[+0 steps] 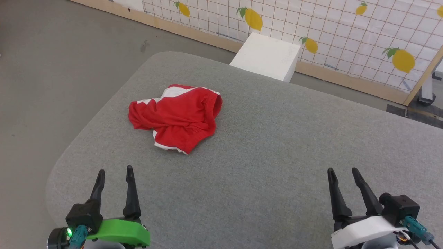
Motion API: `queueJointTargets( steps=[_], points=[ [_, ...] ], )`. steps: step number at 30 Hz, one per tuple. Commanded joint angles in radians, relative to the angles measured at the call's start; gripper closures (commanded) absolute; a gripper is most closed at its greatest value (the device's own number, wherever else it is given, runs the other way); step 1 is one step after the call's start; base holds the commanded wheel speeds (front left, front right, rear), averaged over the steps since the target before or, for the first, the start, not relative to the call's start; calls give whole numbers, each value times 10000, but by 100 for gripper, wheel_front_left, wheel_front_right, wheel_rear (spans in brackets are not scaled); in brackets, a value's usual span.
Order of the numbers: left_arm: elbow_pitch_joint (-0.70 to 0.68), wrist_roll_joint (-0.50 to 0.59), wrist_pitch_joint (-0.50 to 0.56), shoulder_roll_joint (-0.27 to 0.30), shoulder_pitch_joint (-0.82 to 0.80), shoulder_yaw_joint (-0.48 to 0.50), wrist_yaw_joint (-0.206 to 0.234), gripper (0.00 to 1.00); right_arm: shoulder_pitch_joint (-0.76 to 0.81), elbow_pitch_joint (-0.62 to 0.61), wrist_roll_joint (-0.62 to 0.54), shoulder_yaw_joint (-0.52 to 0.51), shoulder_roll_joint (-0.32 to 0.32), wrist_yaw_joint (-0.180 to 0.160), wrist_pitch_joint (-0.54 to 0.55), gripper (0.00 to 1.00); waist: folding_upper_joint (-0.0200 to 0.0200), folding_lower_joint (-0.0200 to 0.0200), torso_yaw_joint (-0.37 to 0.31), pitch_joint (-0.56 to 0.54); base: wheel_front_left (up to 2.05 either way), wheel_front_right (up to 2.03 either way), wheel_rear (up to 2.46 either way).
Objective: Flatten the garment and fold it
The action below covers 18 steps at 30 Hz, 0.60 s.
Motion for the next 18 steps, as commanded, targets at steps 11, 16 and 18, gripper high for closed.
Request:
queueJointTargets(
  steps=[11,16,18],
  points=[
    [449,-194,-78,-17,-467,-25,-451,0,116,17,8,-20,1,-13,-59,0,0,-1,-211,128,0,0,0],
    [2533,-1113,1083,580,-3179,-79,-1205,0,-311,-63,-318,-77,1,-13,-59,0,0,-1,-727,955,0,0,0],
    [3317,-1581,1863,797,-4081,-98,-1333,0,-485,-84,-473,-96,1,-13,-59,0,0,-1,-975,1294,0,0,0]
  ],
)
